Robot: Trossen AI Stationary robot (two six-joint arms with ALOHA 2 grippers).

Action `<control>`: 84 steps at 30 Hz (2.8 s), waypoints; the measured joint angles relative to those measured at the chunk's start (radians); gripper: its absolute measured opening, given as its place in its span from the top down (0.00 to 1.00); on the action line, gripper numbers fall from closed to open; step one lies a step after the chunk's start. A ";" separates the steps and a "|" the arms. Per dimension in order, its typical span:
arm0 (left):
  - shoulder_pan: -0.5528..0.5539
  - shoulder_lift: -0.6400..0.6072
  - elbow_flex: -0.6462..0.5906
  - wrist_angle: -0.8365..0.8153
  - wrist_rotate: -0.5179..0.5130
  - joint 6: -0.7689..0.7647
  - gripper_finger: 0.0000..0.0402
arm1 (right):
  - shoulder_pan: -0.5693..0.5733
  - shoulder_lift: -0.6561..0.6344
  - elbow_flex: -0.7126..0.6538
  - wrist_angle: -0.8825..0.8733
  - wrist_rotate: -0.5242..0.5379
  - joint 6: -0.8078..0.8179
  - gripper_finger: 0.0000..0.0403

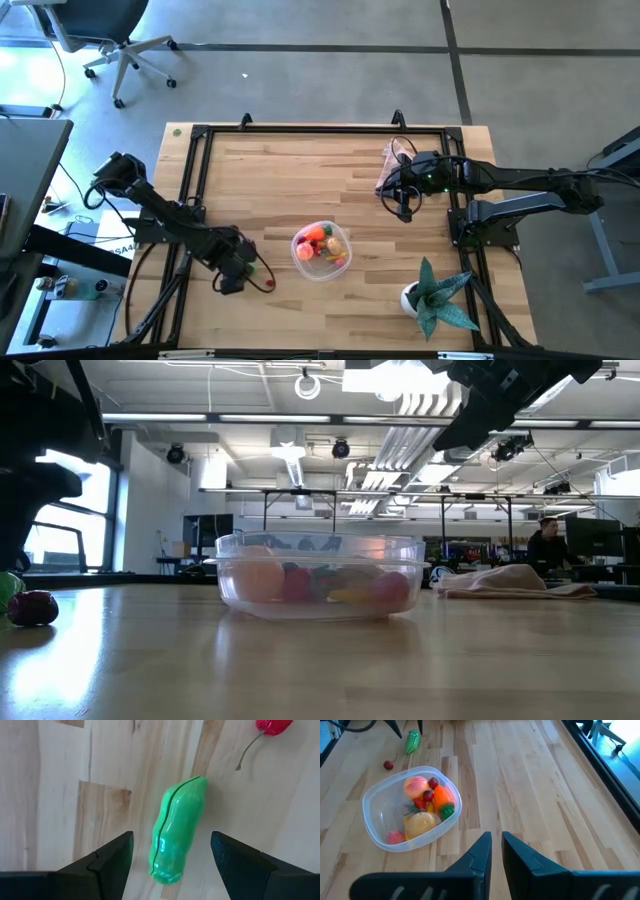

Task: Pick and placing Produce into tupperware
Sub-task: Put the peas into the transparent bin

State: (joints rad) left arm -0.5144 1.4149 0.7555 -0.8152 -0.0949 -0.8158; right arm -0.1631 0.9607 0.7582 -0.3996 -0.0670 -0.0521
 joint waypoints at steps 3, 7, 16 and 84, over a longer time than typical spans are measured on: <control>0.007 0.023 0.000 0.015 0.018 0.000 0.36 | 0.000 0.000 0.000 0.000 0.000 0.000 0.92; 0.027 0.037 0.000 0.019 0.024 0.008 0.36 | 0.000 0.000 0.000 0.000 0.000 0.000 0.92; 0.045 0.060 0.000 0.041 0.030 0.024 0.36 | 0.000 0.000 0.000 0.000 0.000 0.000 0.92; 0.044 0.092 -0.069 0.119 0.065 -0.030 0.68 | 0.000 0.000 0.000 -0.001 0.000 0.000 0.92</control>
State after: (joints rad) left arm -0.4706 1.5071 0.6868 -0.6960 -0.0296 -0.8459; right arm -0.1631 0.9611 0.7582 -0.4002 -0.0673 -0.0523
